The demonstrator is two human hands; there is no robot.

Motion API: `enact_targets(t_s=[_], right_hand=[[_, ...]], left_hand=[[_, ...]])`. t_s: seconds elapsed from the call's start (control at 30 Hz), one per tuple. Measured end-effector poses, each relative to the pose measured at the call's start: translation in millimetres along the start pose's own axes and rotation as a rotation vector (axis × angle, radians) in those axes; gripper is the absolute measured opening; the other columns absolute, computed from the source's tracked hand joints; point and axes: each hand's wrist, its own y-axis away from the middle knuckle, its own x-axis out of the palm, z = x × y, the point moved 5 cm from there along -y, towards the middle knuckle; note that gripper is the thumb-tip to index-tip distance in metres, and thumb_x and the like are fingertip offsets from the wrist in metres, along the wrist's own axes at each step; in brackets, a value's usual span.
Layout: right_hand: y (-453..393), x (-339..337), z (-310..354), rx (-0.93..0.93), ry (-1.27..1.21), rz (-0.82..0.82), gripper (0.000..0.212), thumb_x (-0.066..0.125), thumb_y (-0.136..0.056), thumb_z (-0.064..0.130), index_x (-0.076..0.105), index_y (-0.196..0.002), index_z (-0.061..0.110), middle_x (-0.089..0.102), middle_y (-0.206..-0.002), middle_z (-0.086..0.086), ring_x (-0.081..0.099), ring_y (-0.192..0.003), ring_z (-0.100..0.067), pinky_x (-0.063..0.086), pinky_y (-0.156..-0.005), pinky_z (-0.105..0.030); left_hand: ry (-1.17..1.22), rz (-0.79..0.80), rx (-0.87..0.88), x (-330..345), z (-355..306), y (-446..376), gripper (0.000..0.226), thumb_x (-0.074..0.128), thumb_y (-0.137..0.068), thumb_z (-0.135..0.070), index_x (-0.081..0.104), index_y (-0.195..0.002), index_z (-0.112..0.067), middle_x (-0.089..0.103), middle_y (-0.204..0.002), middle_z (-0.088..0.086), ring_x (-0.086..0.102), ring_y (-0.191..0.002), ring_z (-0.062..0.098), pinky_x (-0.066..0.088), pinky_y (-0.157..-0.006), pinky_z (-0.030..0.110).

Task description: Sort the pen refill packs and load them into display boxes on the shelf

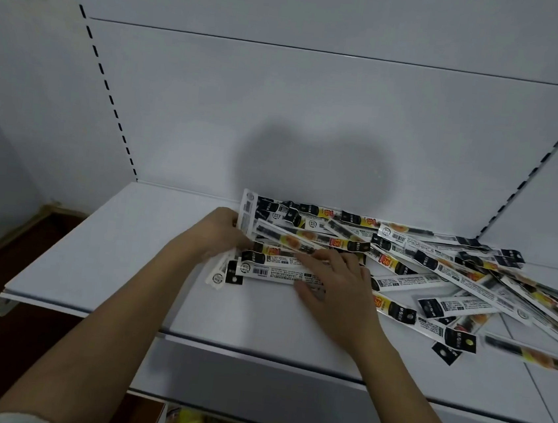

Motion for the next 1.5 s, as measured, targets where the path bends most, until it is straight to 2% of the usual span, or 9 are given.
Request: enact_targets(t_s=[0.2, 0.37, 0.53, 0.67, 0.77, 0.9, 1.1, 1.3, 1.5], right_hand=[[0.0, 0.1, -0.8, -0.002, -0.007, 0.011, 0.048, 0.039, -0.090, 0.055, 0.063, -0.126, 0.034, 0.059, -0.123, 0.009, 0.050, -0.114, -0.021, 0.040, -0.092, -0.043], [-1.1, 1.8, -1.2, 0.004, 0.010, 0.015, 0.047, 0.040, -0.090, 0.055, 0.063, -0.126, 0.034, 0.059, -0.122, 0.009, 0.049, -0.114, -0.020, 0.040, -0.092, -0.042], [-5.9, 0.1, 0.4, 0.028, 0.011, 0.010, 0.040, 0.055, -0.092, 0.047, 0.060, -0.130, 0.034, 0.057, -0.123, 0.008, 0.046, -0.116, -0.020, 0.039, -0.090, -0.042], [-11.0, -1.4, -1.8, 0.073, -0.119, -0.022, 0.047, 0.067, -0.089, 0.033, 0.058, -0.134, 0.025, 0.055, -0.124, 0.001, 0.046, -0.115, -0.022, 0.044, -0.090, -0.040], [-9.3, -7.8, -14.8, 0.154, -0.337, -0.068, 0.055, 0.070, -0.084, 0.010, 0.056, -0.137, 0.014, 0.049, -0.130, -0.003, 0.042, -0.118, -0.015, 0.043, -0.099, -0.034], [2.4, -13.3, -19.9, 0.090, -0.365, -0.064, 0.051, 0.067, -0.089, 0.008, 0.054, -0.137, 0.016, 0.046, -0.134, 0.003, 0.037, -0.124, -0.006, 0.031, -0.107, -0.016], [12.9, -31.5, -14.8, 0.083, -0.137, -0.258, 0.046, 0.053, -0.076, 0.010, 0.067, -0.119, 0.020, 0.057, -0.126, 0.003, 0.044, -0.120, -0.018, 0.034, -0.096, -0.037], [6.4, -13.1, -19.4, 0.161, -0.274, -0.082, 0.038, 0.055, -0.087, -0.004, 0.065, -0.119, 0.014, 0.055, -0.120, -0.002, 0.046, -0.114, -0.022, 0.042, -0.097, -0.040], [17.0, -29.9, -25.9, 0.158, -0.300, -0.163, 0.030, 0.062, -0.091, 0.011, 0.064, -0.120, 0.017, 0.055, -0.125, 0.006, 0.040, -0.119, -0.008, 0.039, -0.100, -0.034]], left_hand=[[0.128, -0.302, 0.047, -52.5, 2.6, 7.2, 0.037, 0.063, -0.090, 0.002, 0.055, -0.125, 0.005, 0.063, -0.120, 0.019, 0.062, -0.090, 0.029, 0.050, -0.066, 0.028], [0.437, -0.332, 0.091, -80.3, 4.9, 13.6, 0.017, 0.068, -0.084, 0.006, 0.061, -0.098, 0.000, 0.071, -0.096, 0.016, 0.072, -0.067, 0.014, 0.061, -0.067, 0.030], [0.727, -0.293, 0.113, -49.4, -3.6, 24.7, 0.024, 0.075, -0.079, -0.003, 0.061, -0.098, -0.004, 0.072, -0.101, 0.013, 0.069, -0.090, 0.022, 0.053, -0.073, 0.029], [0.828, -0.280, 0.185, 15.9, -4.4, 34.6, 0.079, 0.082, -0.069, 0.006, 0.036, -0.132, -0.006, 0.065, -0.106, 0.015, 0.067, -0.095, 0.034, 0.060, -0.066, 0.033], [0.630, -0.324, 0.266, 46.3, -6.2, 45.9, 0.129, 0.090, -0.064, -0.006, 0.000, -0.150, -0.041, 0.043, -0.138, 0.007, 0.052, -0.124, 0.022, 0.050, -0.095, 0.031], [-0.259, -0.676, 0.315, 33.3, -8.1, 56.9, 0.131, 0.082, -0.059, -0.062, -0.005, -0.154, -0.038, 0.009, -0.159, 0.010, 0.017, -0.143, 0.031, 0.031, -0.107, 0.051], [-0.891, -0.016, 0.703, 61.0, 3.9, 31.5, 0.093, -0.004, -0.064, -0.096, -0.017, -0.146, -0.053, -0.015, -0.162, -0.012, -0.023, -0.148, 0.016, 0.002, -0.118, 0.058], [-0.815, -0.289, 0.484, 81.4, -15.2, 33.0, 0.072, 0.028, -0.089, -0.072, 0.029, -0.149, -0.031, 0.029, -0.155, -0.002, 0.026, -0.138, 0.026, 0.029, -0.105, 0.046], [-0.764, -0.187, 0.537, 61.2, -4.2, 43.3, 0.085, 0.022, -0.083, -0.081, 0.014, -0.154, -0.036, 0.008, -0.164, -0.003, 0.004, -0.148, 0.025, 0.017, -0.114, 0.049]])
